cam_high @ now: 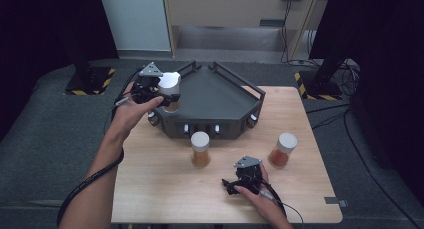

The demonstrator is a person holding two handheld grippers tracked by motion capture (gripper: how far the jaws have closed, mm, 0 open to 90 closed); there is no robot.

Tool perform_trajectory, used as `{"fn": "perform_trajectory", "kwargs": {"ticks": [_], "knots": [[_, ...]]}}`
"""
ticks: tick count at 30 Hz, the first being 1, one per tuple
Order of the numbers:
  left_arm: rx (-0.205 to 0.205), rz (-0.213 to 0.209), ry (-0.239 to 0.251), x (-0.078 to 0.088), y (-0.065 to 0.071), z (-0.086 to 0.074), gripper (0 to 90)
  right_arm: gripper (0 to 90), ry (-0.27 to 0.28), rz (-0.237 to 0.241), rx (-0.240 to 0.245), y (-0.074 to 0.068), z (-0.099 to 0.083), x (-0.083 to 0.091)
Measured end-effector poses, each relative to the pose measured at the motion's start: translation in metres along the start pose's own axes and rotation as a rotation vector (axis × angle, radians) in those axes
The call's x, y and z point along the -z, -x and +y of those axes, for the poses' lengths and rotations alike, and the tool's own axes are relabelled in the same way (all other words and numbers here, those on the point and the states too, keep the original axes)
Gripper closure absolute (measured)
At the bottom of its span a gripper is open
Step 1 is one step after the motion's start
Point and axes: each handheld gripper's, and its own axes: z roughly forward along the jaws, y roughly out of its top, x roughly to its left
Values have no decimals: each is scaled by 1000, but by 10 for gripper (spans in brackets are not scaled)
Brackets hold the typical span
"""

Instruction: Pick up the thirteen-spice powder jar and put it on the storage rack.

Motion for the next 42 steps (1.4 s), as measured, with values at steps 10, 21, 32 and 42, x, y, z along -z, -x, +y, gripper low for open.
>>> {"fn": "perform_trajectory", "kwargs": {"ticks": [10, 21, 32, 42], "knots": [[11, 21, -8, -12, -3, -3, 292, 8, 0, 0, 0, 0, 0, 0], [48, 35, -22, -23, -9, -15, 292, 8, 1, 0, 0, 0, 0, 0], [61, 26, -18, -39, -10, -20, 292, 8, 1, 0, 0, 0, 0, 0], [76, 25, -17, -44, -12, -24, 292, 8, 1, 0, -1, 0, 0, 0]]}}
